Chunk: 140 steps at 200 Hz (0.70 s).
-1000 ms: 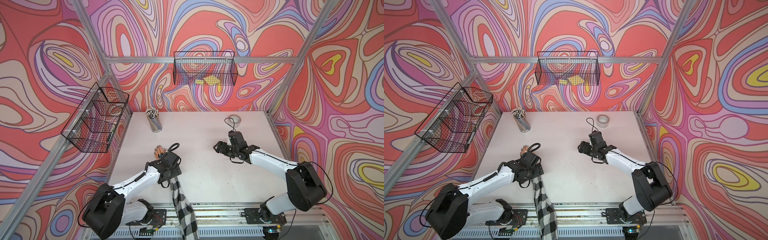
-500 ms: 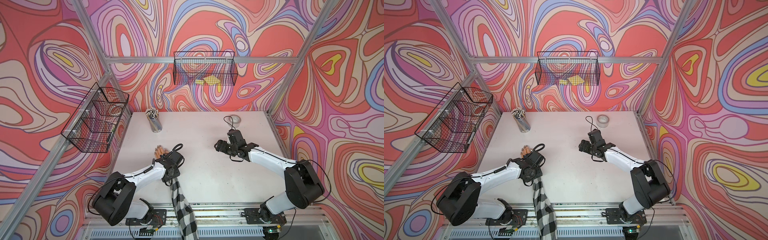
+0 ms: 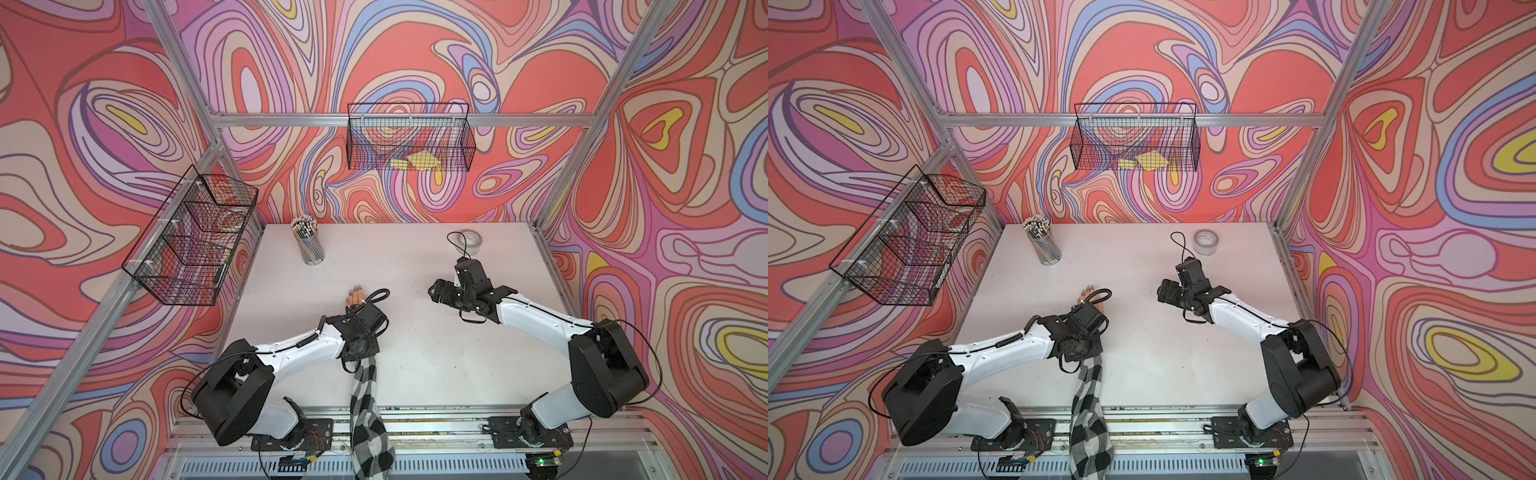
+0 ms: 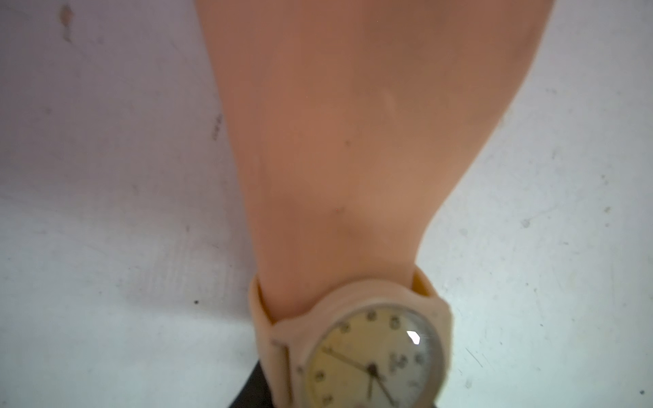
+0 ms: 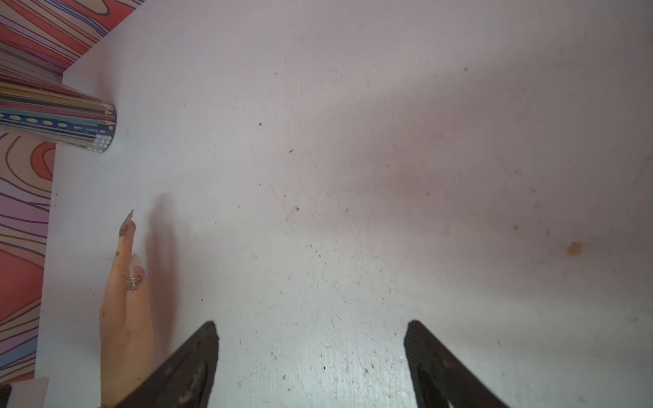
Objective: Take off the watch
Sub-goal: Adjust the hand at the center of the board.
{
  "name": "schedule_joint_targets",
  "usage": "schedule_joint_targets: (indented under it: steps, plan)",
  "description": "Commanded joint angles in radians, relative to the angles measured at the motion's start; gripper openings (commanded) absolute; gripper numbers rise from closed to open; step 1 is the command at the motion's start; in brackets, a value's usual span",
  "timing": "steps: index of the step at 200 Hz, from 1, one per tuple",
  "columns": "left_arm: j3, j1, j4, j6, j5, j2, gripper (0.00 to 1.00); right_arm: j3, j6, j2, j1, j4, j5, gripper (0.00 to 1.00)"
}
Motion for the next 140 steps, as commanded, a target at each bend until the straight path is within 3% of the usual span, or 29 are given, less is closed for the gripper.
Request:
schedule_joint_targets:
  steps: [1,33,77,140]
  plan:
    - [0.007,-0.035,0.121,0.022,-0.018,0.002,0.25,-0.022,-0.014,-0.006,0.004,0.028,0.007,0.84]
    - [-0.027,-0.051,0.303,0.065,0.055,-0.012,0.25,-0.070,-0.006,-0.026,0.001,0.100,-0.051,0.85]
    - [-0.073,-0.050,0.542,0.109,0.181,-0.016,0.26,-0.177,0.068,-0.043,-0.059,0.278,-0.252,0.85]
    - [-0.070,-0.051,0.662,0.071,0.238,0.045,0.26,-0.284,0.185,-0.045,-0.061,0.502,-0.430,0.84]
